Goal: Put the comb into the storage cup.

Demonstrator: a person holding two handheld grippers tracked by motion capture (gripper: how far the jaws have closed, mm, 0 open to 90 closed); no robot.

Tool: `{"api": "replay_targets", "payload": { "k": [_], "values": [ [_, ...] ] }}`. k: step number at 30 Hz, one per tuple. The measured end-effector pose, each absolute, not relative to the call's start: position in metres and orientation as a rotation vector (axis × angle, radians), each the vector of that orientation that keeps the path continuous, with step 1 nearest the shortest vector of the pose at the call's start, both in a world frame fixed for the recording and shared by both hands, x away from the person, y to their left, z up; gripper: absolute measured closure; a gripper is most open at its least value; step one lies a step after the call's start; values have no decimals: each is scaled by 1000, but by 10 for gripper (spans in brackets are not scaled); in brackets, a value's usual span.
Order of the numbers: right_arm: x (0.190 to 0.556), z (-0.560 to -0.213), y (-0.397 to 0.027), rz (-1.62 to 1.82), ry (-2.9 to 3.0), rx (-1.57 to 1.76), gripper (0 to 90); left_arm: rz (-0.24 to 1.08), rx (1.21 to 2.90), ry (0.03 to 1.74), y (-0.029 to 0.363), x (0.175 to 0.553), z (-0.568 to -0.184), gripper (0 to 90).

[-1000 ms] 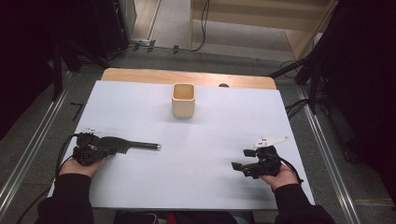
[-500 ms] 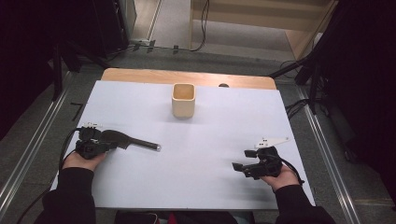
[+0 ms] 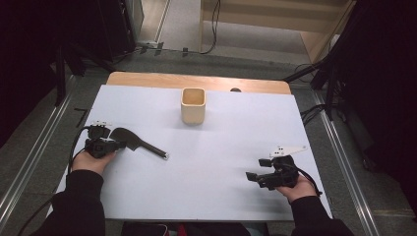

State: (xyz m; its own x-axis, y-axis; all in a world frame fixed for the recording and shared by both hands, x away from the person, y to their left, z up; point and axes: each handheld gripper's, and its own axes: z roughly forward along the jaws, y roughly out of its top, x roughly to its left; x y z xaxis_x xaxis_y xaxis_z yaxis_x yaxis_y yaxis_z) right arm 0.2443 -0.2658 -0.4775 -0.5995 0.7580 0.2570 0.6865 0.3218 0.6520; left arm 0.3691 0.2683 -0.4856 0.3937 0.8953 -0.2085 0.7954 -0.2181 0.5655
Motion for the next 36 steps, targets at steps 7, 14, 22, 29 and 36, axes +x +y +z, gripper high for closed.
{"api": "replay_targets", "payload": {
  "k": [7, 14, 22, 29, 36],
  "values": [
    [242, -478, -268, 1145, 2470, 1367, 194, 223, 2070, 1422, 262, 383, -485, 900],
    [239, -477, -270, 1137, 2464, 1380, 194, 223, 2077, 1396, 255, 397, -486, 900],
    [237, -478, -273, 1134, 2454, 1398, 194, 221, 2084, 1368, 245, 411, -488, 900],
    [234, -478, -275, 1131, 2454, 1406, 194, 207, 2089, 1341, 233, 423, -489, 900],
    [233, -478, -276, 1130, 2450, 1417, 194, 204, 2108, 1301, 217, 433, -490, 900]
  ]
}}
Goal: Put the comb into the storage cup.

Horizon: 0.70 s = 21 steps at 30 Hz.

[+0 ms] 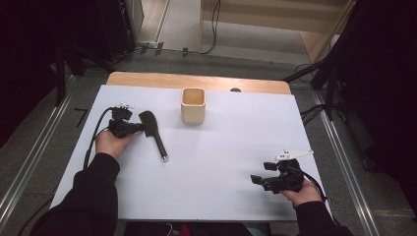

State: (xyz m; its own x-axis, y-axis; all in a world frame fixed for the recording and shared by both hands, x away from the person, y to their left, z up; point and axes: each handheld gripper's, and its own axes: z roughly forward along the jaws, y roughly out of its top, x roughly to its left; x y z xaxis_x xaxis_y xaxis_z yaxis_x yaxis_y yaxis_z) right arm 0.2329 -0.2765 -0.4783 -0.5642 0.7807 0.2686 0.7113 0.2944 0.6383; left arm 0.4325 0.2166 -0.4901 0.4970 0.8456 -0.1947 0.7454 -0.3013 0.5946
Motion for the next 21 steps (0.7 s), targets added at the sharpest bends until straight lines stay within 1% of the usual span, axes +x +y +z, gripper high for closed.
{"api": "replay_targets", "payload": {
  "k": [10, 21],
  "values": [
    [231, -478, -278, 1131, 2452, 1420, 194, 179, 2125, 1236, 193, 441, -492, 900],
    [231, -479, -278, 1130, 2447, 1426, 194, 156, 2141, 1189, 179, 442, -491, 900]
  ]
}}
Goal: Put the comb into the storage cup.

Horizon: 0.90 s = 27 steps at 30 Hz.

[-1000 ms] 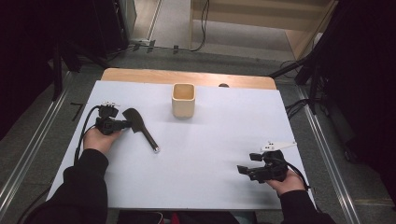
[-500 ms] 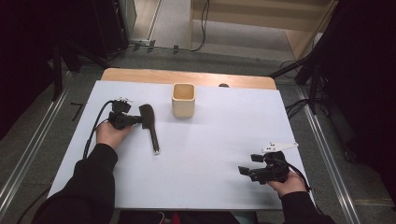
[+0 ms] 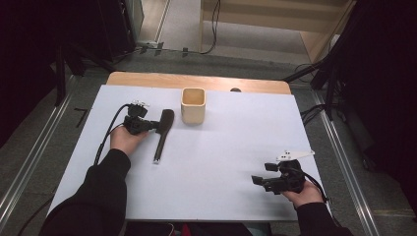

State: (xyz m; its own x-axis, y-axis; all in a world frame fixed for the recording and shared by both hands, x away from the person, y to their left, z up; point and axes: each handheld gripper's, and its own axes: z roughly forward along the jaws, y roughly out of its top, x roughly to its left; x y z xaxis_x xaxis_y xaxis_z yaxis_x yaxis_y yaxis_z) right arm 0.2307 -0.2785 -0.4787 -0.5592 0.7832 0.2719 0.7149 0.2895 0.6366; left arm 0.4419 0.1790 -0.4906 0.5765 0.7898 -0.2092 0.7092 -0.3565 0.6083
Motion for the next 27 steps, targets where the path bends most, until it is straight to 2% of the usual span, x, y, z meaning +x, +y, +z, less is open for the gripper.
{"api": "replay_targets", "payload": {
  "k": [14, 27],
  "values": [
    [230, -479, -278, 1123, 2456, 1415, 194, 166, 2126, 1227, 181, 447, -494, 900],
    [230, -479, -279, 1119, 2456, 1426, 194, 151, 2128, 1183, 170, 450, -496, 900]
  ]
}}
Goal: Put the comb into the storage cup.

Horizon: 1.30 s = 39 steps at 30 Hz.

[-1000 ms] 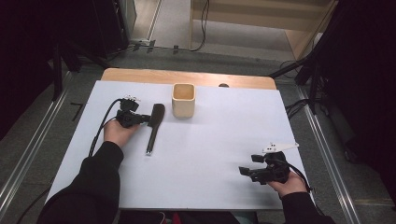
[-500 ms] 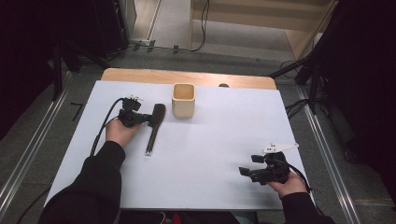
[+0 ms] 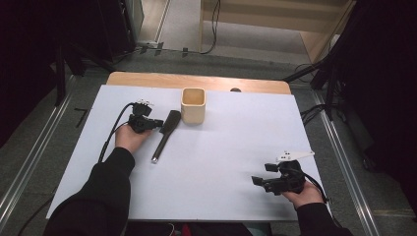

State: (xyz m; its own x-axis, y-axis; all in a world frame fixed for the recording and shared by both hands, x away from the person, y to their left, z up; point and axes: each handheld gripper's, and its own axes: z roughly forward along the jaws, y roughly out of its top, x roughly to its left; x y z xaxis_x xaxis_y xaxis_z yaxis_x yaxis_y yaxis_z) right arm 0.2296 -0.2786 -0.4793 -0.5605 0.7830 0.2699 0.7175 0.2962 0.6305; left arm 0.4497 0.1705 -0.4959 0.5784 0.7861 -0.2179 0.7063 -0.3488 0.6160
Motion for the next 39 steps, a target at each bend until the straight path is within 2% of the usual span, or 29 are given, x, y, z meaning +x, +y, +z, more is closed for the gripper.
{"api": "replay_targets", "payload": {
  "k": [6, 15, 18, 27, 33, 39],
  "values": [
    [229, -479, -279, 1124, 2455, 1422, 194, 129, 2082, 1205, 179, 449, -486, 841],
    [229, -479, -277, 1122, 2464, 1414, 194, 125, 2053, 1141, 187, 426, -459, 679],
    [229, -479, -277, 1123, 2463, 1415, 194, 116, 2038, 1135, 190, 418, -454, 598],
    [229, -479, -276, 1132, 2461, 1406, 194, 87, 1986, 1108, 202, 394, -442, 429],
    [229, -479, -276, 1133, 2462, 1400, 194, 101, 1997, 1071, 204, 376, -440, 384],
    [229, -479, -276, 1129, 2460, 1405, 194, 53, 1986, 1034, 207, 360, -440, 361]
  ]
}}
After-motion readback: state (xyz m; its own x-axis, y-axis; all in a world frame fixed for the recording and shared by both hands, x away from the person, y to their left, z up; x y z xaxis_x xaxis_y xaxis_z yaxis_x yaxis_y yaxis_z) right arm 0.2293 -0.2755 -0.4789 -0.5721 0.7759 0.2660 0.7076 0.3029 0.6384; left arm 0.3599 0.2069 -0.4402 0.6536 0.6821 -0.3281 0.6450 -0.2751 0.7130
